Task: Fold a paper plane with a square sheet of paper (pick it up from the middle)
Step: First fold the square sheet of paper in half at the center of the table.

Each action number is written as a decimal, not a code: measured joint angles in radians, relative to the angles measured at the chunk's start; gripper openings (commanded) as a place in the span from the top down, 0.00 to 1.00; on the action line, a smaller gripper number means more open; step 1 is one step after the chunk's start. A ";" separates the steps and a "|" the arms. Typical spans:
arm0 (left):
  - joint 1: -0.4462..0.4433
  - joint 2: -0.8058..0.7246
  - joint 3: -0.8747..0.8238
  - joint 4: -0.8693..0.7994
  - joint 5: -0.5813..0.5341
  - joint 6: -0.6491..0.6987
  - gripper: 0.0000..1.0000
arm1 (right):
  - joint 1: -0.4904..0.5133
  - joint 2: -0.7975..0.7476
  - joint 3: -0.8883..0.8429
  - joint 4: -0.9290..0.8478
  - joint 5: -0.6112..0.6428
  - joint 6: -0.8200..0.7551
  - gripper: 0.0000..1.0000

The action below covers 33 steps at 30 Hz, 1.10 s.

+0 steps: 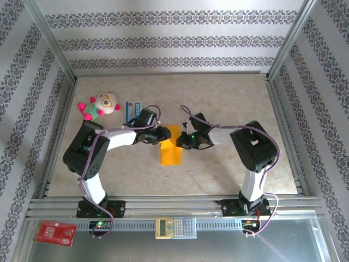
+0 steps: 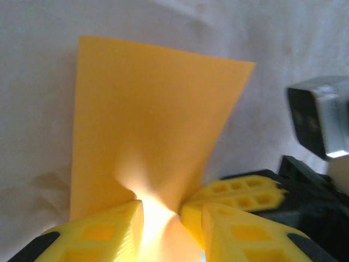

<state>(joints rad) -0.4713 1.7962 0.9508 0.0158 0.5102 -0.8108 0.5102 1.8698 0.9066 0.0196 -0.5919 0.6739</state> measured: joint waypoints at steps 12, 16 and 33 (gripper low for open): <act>0.065 0.064 0.013 0.019 0.062 0.019 0.64 | -0.002 -0.002 -0.006 0.006 0.000 0.000 1.00; 0.068 0.059 0.024 0.029 0.066 0.018 0.63 | -0.004 -0.003 -0.006 0.005 0.000 0.000 1.00; 0.089 0.171 0.148 0.026 0.061 0.075 0.63 | -0.005 -0.006 -0.012 0.008 0.004 0.000 1.00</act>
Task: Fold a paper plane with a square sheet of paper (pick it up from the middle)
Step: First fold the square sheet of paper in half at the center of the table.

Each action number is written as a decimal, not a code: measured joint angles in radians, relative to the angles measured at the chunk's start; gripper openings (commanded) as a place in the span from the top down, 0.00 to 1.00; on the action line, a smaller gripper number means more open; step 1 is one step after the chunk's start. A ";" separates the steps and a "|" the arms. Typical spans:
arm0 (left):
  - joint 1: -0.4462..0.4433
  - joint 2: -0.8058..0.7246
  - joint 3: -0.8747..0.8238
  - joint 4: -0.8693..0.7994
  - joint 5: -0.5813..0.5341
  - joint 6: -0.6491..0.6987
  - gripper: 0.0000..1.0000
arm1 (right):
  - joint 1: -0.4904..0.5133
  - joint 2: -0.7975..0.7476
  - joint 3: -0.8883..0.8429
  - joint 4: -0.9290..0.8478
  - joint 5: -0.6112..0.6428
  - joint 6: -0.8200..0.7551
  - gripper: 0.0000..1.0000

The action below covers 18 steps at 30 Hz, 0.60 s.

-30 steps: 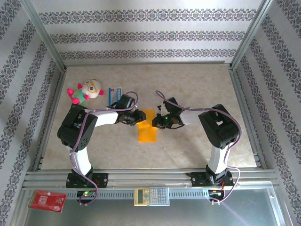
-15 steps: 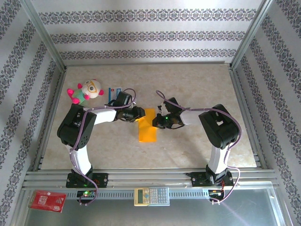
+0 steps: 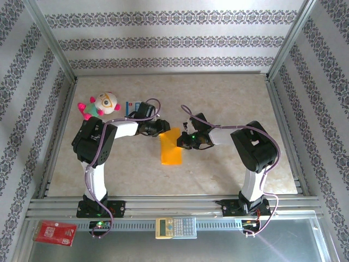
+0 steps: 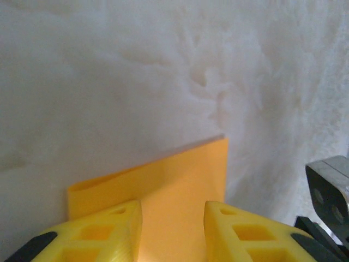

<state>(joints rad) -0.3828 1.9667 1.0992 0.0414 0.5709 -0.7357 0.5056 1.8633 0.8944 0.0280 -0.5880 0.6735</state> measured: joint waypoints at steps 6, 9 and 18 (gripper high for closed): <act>0.015 -0.006 0.003 -0.016 0.004 0.033 0.59 | 0.000 -0.002 -0.006 0.010 0.003 0.000 1.00; 0.028 -0.022 0.003 -0.035 -0.002 0.040 0.59 | 0.000 -0.004 -0.008 0.011 0.005 0.000 1.00; 0.003 -0.071 -0.010 -0.007 0.028 0.021 0.59 | 0.000 -0.004 -0.008 0.010 0.006 0.000 1.00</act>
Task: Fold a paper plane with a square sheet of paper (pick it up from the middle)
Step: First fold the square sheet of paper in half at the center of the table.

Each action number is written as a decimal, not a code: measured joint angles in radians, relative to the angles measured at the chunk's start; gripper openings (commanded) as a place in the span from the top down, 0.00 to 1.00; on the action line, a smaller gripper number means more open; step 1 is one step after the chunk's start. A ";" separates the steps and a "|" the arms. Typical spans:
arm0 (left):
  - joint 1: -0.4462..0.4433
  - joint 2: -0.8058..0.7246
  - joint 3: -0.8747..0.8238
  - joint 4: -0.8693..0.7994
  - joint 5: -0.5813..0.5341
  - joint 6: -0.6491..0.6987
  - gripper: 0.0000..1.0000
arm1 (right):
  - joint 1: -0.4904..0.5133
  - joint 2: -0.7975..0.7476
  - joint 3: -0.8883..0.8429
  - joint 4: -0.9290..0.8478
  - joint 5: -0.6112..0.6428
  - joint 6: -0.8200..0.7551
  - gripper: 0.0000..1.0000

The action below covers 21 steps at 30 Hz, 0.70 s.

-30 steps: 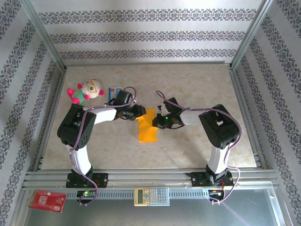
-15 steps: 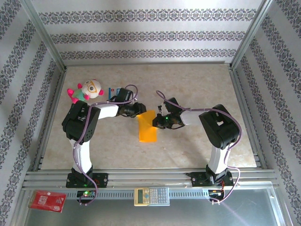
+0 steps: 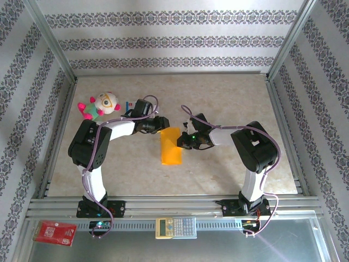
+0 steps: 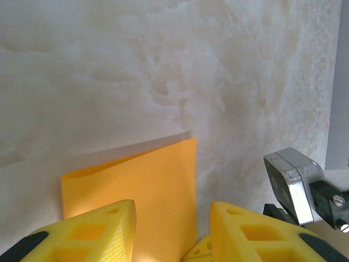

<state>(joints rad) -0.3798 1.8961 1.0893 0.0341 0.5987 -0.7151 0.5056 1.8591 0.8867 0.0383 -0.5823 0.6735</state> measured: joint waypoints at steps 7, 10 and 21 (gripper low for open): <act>-0.004 0.075 0.034 -0.005 -0.029 0.012 0.59 | 0.000 0.000 0.000 0.000 0.000 0.000 1.00; 0.006 0.087 0.043 -0.005 -0.033 0.018 0.59 | 0.000 0.000 0.000 0.000 0.000 0.000 1.00; 0.020 0.075 0.026 0.000 -0.029 0.020 0.58 | -0.005 0.000 -0.002 0.000 -0.002 0.000 1.00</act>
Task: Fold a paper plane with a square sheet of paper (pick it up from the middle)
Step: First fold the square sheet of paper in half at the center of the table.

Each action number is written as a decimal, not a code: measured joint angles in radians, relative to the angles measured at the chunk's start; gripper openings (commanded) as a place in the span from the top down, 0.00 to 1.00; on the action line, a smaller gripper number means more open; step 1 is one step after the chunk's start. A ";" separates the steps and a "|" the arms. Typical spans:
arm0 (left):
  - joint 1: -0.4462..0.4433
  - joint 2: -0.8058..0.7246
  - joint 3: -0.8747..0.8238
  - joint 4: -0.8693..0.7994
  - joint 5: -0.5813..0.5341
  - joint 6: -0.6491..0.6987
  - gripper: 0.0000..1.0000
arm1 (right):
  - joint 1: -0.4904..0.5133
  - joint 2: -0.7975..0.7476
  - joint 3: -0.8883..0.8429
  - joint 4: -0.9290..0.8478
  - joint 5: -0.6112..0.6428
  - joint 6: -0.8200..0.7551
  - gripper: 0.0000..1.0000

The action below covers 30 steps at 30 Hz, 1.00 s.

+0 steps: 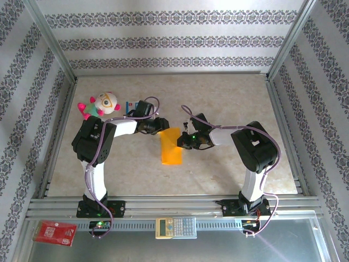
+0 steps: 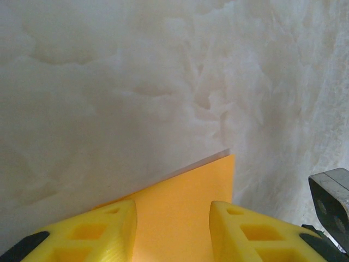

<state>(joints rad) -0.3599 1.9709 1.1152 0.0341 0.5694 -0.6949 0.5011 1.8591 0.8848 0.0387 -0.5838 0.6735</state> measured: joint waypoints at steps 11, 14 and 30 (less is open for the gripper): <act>-0.063 -0.201 -0.179 0.040 0.000 -0.072 0.58 | -0.002 -0.006 -0.009 0.008 0.003 0.000 1.00; -0.116 -0.229 -0.223 0.072 0.006 -0.104 0.58 | -0.002 -0.006 -0.009 0.008 0.003 0.000 1.00; -0.087 -0.213 -0.307 0.094 -0.017 -0.116 0.58 | -0.002 -0.009 -0.011 0.008 0.007 0.000 1.00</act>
<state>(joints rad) -0.4465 1.7576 0.8078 0.1280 0.5522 -0.8112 0.4992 1.8503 0.8742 0.0467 -0.5770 0.6735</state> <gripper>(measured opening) 0.420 0.049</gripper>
